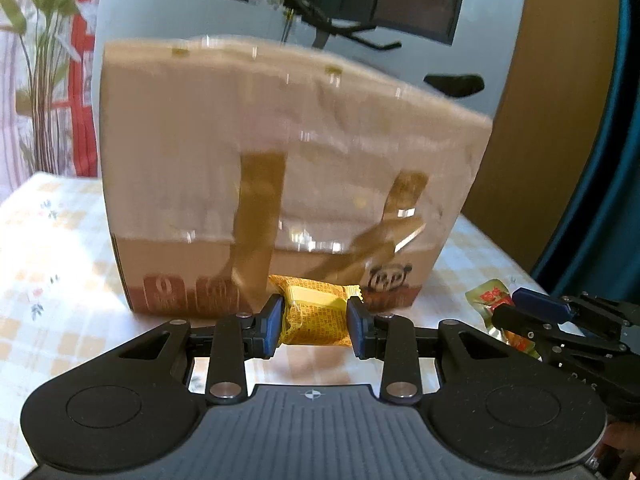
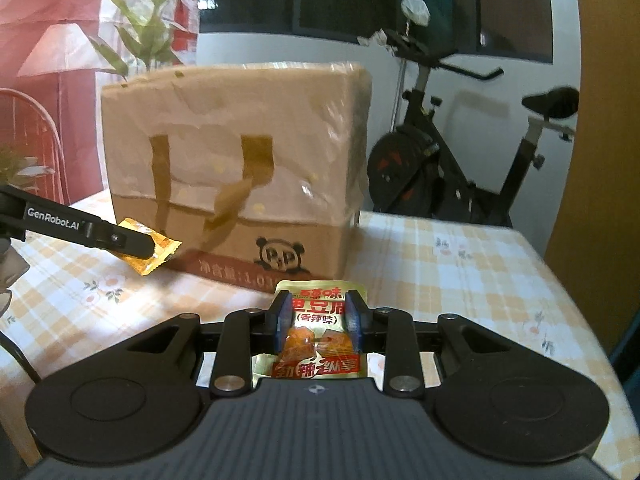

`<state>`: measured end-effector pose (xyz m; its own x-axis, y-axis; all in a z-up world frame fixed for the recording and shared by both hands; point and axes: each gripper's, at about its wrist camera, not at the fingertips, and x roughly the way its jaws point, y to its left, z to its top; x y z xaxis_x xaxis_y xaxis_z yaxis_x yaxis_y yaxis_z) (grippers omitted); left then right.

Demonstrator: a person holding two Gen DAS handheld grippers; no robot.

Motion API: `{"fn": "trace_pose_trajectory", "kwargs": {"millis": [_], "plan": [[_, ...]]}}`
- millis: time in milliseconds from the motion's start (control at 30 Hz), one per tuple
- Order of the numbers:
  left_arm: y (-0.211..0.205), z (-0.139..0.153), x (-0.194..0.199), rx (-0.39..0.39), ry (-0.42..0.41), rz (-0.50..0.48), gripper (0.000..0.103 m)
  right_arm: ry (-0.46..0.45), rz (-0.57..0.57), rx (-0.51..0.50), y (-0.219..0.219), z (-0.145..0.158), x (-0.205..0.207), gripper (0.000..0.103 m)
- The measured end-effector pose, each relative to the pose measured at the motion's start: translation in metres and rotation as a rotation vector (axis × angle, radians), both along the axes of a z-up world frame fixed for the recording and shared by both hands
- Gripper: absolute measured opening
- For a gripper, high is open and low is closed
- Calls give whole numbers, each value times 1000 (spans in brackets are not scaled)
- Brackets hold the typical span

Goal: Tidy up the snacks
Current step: 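Carry the yellow cake and gold packet over the box and open both tools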

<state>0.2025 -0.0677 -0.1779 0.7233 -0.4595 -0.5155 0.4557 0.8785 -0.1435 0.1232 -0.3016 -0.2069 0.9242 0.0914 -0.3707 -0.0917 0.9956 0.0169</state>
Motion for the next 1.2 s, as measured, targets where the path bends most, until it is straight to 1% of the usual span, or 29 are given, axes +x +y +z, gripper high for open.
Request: {"fn": "trace_pose_trajectory", "kwargs": {"millis": [200, 400, 533, 667, 767, 867, 967, 1100, 1167, 1200], "plan": [[2, 31, -7, -18, -85, -34, 36, -93, 24, -33, 1, 29, 0, 31], [4, 61, -14, -58, -161, -69, 36, -204, 45, -55, 3, 65, 4, 31], [6, 84, -9, -82, -200, -75, 36, -259, 62, -58, 3, 86, 10, 31], [2, 110, 8, -89, -251, -74, 36, -308, 77, -64, 3, 107, 25, 31], [-1, 124, 26, -95, -257, -62, 36, -341, 92, -68, 6, 119, 42, 31], [-4, 134, 46, -100, -258, -49, 36, -361, 108, -87, 11, 125, 62, 31], [-7, 137, 71, -96, -234, -24, 36, -370, 104, -89, 14, 129, 85, 31], [-3, 136, 97, -88, -199, 20, 36, -340, 84, -43, 15, 132, 117, 31], [-4, 134, 108, -81, -177, 13, 37, -310, 70, -15, 14, 132, 132, 31], [-6, 133, 112, -67, -171, 14, 40, -289, 63, 2, 14, 132, 139, 31]]}}
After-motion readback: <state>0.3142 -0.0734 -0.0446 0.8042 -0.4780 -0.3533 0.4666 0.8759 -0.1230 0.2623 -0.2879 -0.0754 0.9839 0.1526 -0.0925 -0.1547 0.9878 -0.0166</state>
